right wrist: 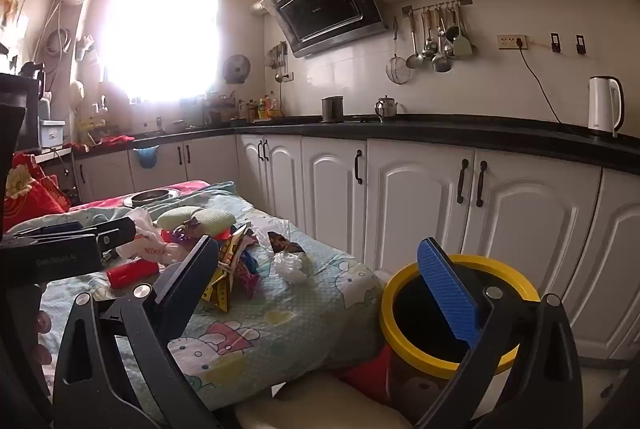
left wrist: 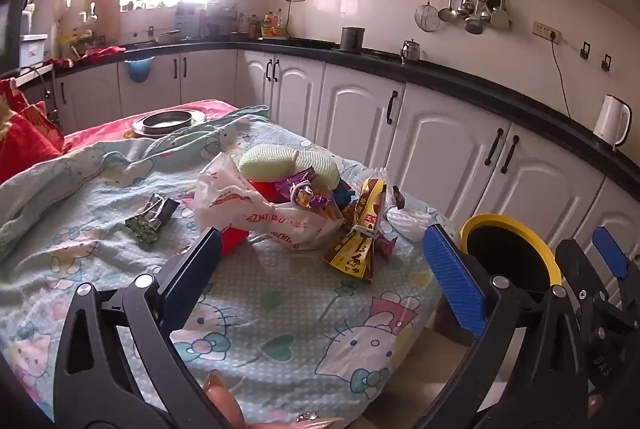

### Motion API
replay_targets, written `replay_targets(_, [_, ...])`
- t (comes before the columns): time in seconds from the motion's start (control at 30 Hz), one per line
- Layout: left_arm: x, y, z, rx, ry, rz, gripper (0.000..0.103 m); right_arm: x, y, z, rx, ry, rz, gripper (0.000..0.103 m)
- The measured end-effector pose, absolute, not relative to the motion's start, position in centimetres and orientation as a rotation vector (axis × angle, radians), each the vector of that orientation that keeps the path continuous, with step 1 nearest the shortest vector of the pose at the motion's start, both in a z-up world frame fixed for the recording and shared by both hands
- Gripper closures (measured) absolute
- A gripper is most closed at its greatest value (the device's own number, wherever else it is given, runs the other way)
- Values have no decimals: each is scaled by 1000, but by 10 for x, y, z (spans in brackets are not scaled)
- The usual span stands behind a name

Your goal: Collect trash

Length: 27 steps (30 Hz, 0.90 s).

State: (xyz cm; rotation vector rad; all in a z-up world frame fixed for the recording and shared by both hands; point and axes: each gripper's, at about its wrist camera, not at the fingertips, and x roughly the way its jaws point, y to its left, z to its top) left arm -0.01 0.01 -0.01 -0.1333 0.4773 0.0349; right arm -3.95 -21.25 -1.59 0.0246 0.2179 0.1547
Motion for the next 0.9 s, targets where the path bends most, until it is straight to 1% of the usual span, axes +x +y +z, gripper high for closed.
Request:
replay_targets(0.57, [-3, -5, -1, -143, 481, 15, 11, -41, -215, -9, 16, 229, 148, 6])
replay_targets(0.9, [-4, -7, -2, -143, 483, 6, 11, -38, -212, -20, 14, 230, 140, 6])
